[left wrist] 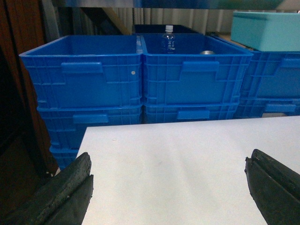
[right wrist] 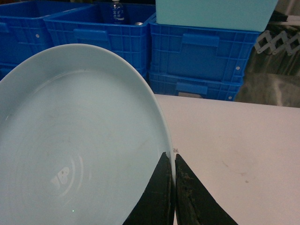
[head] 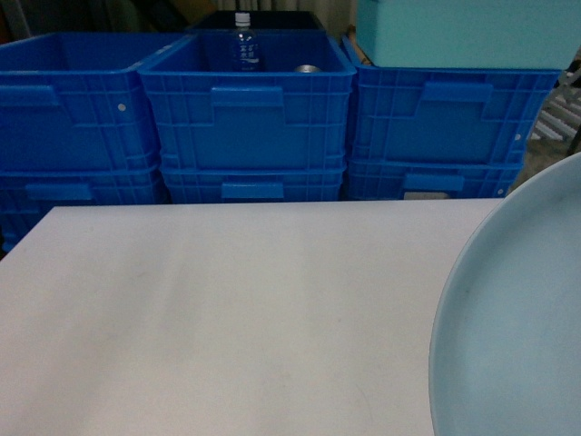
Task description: Place blue tray on left shelf second layer neatly
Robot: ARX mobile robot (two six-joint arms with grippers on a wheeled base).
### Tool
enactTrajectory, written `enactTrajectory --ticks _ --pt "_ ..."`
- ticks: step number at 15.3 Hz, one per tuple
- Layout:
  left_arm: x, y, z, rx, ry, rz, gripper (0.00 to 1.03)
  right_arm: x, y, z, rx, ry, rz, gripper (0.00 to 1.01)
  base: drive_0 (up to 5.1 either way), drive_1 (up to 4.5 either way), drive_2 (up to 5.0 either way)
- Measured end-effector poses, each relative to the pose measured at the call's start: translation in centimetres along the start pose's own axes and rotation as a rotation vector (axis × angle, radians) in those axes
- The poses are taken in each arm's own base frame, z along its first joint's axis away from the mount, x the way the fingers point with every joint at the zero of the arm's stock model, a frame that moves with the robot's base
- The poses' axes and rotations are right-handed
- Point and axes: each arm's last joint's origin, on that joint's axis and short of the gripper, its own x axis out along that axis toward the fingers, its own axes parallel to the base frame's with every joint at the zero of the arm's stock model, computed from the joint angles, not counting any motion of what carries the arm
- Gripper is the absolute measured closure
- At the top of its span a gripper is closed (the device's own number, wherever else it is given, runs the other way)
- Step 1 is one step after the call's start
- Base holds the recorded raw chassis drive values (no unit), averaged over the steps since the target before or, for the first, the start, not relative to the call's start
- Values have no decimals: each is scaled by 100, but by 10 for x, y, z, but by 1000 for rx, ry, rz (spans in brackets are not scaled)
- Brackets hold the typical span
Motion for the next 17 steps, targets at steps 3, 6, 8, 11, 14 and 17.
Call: enactTrajectory --ticks 3,6,8,11,14,17 --pt "0 0 0 0 0 0 5 0 0 0 0 0 0 99 -169 -169 -169" --pt "0 0 0 0 0 0 5 0 0 0 0 0 0 99 -152 -152 -152" --pt "0 0 0 0 0 0 5 0 0 0 0 0 0 99 -158 -158 -158" --pt "0 0 0 0 0 0 5 0 0 0 0 0 0 99 -172 -172 -172" --pt "0 0 0 0 0 0 5 0 0 0 0 0 0 99 -164 -164 -164" --pt "0 0 0 0 0 0 5 0 0 0 0 0 0 99 -160 -160 -160"
